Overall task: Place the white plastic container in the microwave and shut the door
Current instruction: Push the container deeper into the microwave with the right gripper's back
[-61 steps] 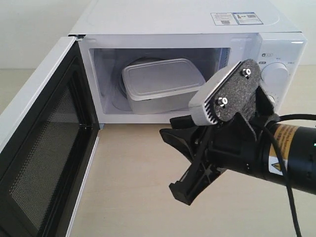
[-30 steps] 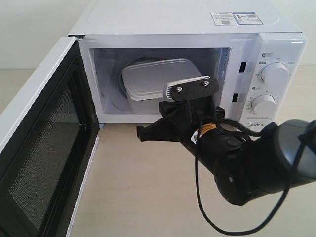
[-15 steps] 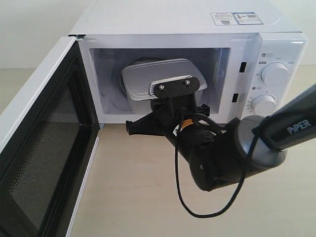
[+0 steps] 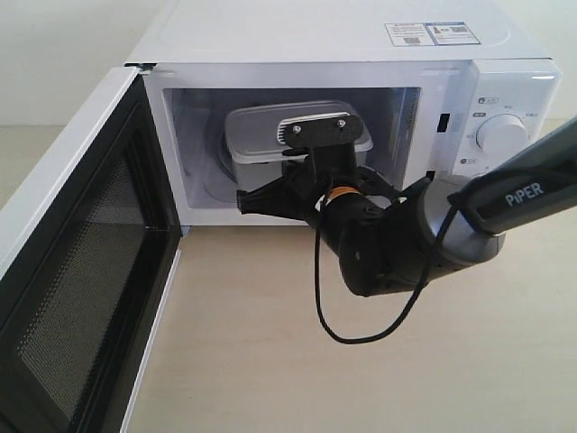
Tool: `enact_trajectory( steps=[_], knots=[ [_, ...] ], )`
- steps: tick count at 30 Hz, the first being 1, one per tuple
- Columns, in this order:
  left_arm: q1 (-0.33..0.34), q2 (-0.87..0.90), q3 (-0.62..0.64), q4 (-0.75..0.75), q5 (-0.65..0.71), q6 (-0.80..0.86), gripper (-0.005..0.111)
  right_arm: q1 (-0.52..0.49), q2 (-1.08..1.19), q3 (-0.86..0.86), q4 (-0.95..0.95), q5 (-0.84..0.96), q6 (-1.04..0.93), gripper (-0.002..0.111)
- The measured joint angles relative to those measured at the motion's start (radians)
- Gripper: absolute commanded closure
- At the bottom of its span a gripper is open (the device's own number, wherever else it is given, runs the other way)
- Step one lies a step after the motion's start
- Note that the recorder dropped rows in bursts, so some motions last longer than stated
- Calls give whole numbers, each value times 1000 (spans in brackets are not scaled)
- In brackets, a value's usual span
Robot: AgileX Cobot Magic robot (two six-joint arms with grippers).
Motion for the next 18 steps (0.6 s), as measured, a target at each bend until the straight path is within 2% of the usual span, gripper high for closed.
enact_trajectory(
  steps=[18],
  knots=[
    [0, 0, 0, 0, 0, 0, 102, -29, 20, -63, -11, 47, -10, 108]
  ],
)
